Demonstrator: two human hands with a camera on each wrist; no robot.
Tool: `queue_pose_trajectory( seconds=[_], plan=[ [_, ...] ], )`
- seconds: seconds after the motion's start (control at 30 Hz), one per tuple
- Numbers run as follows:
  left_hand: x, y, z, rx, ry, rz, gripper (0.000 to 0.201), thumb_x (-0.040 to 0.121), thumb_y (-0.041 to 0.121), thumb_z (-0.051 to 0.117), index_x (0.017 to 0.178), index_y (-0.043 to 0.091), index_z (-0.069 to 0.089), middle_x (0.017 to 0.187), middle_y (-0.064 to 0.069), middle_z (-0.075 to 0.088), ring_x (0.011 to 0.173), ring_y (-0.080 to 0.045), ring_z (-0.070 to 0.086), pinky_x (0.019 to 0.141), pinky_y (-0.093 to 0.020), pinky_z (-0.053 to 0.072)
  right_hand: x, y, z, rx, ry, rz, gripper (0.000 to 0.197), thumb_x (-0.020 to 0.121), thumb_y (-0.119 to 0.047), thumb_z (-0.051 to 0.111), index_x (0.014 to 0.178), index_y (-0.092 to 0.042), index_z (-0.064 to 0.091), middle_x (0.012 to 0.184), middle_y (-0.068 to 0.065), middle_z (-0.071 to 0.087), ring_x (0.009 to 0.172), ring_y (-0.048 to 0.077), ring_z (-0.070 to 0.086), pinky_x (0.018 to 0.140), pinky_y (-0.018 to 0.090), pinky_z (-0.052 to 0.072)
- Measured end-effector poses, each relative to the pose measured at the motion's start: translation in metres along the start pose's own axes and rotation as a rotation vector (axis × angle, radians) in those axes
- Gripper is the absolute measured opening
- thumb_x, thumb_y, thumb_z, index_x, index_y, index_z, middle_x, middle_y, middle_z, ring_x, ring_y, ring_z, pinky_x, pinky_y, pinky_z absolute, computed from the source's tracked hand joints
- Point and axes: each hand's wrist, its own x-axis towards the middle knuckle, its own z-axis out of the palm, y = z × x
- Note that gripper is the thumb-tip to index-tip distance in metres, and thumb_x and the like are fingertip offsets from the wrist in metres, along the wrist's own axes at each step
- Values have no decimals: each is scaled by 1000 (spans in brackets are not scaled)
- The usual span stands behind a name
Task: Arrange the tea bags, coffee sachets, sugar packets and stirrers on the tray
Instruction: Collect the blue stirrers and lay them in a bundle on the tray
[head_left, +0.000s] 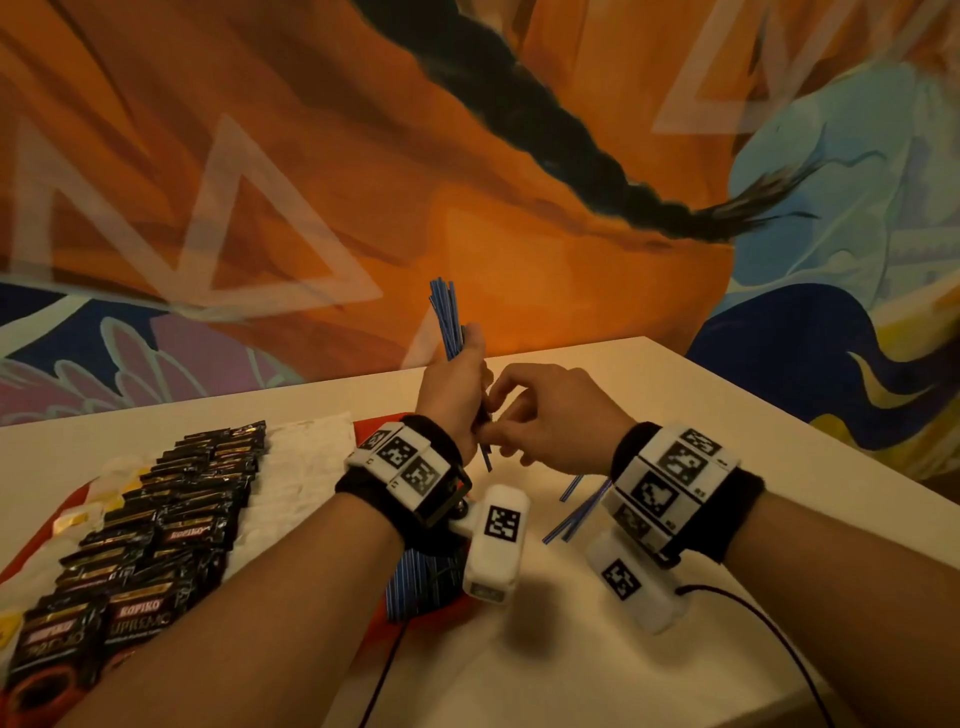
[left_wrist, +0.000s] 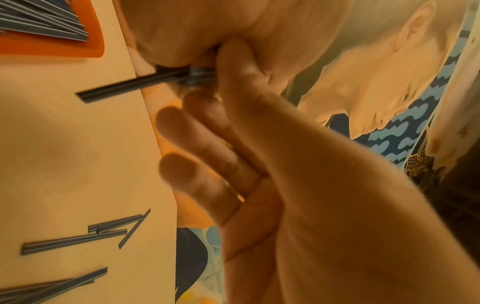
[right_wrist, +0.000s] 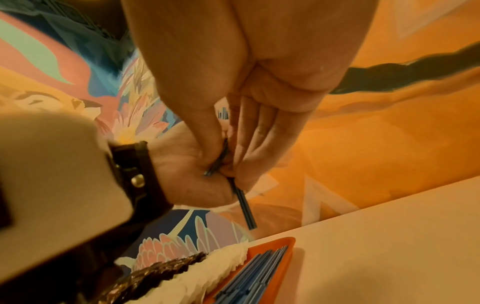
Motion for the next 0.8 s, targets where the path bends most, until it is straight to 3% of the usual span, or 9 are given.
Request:
queue_pose_trajectory(
  seconds=[0.17, 0.23, 0.33, 0.4, 0.5, 0.57, 0.63, 0.73, 0.8],
  plan=[
    [-4, 4, -6, -172, -50, -68, 47, 98, 52, 52, 70, 18, 38, 54, 2, 30, 47, -14, 38, 44, -24, 37, 4, 39, -31, -319, -76, 124, 5, 88, -24, 72, 91, -25, 68, 86, -10, 68, 81, 7, 66, 73, 23, 50],
    [-5, 2, -7, -109, -79, -110, 46, 98, 53, 51, 70, 19, 37, 55, 3, 31, 43, -12, 33, 40, -21, 31, 8, 63, -42, -472, -130, 213, 7, 88, -23, 71, 93, -27, 69, 92, -10, 65, 88, 8, 61, 76, 23, 45],
    [-5, -3, -2, 162, -124, -137, 43, 100, 49, 53, 74, 18, 38, 54, 3, 31, 40, -10, 21, 39, -20, 20, 13, 99, -49, -651, -219, 323, 12, 88, -19, 68, 99, -24, 70, 101, -7, 60, 102, 15, 60, 80, 23, 44],
    [-2, -11, 7, 405, -158, -120, 39, 99, 43, 57, 78, 16, 40, 55, 2, 28, 41, -13, 20, 42, -23, 21, 16, 119, -50, -716, -253, 387, 13, 89, -20, 67, 101, -25, 66, 114, -2, 61, 108, 19, 59, 89, 27, 47],
    [6, -23, 22, 718, -193, -122, 34, 94, 39, 67, 81, 14, 48, 56, -5, 42, 44, -20, 39, 48, -26, 28, 22, 141, -54, -716, -231, 440, 27, 90, -20, 69, 116, -22, 64, 127, 4, 60, 116, 23, 57, 99, 31, 45],
    [8, -28, 34, 886, -227, -122, 36, 90, 41, 72, 100, 9, 61, 77, -14, 62, 67, -30, 60, 53, -28, 34, 30, 155, -55, -689, -224, 469, 37, 91, -16, 67, 127, -22, 60, 134, 5, 57, 121, 25, 54, 100, 30, 42],
    [10, -33, 45, 1047, -265, -107, 41, 88, 43, 74, 106, 10, 57, 83, -8, 60, 78, -26, 57, 59, -30, 41, 38, 164, -56, -671, -237, 467, 45, 92, -12, 64, 135, -24, 55, 142, 6, 52, 126, 26, 51, 100, 28, 39],
    [10, -46, 63, 1263, -310, -78, 50, 83, 46, 77, 106, 9, 54, 76, -2, 50, 72, -20, 53, 62, -30, 45, 55, 171, -51, -664, -271, 436, 56, 94, -5, 59, 144, -26, 46, 148, 7, 46, 131, 26, 47, 98, 27, 37],
    [12, -60, 72, 1351, -339, -73, 60, 78, 51, 80, 113, 8, 57, 77, -3, 52, 72, -21, 54, 63, -31, 46, 65, 170, -44, -709, -271, 425, 61, 94, -4, 57, 149, -22, 38, 152, 9, 41, 135, 28, 44, 105, 30, 37]
  ],
)
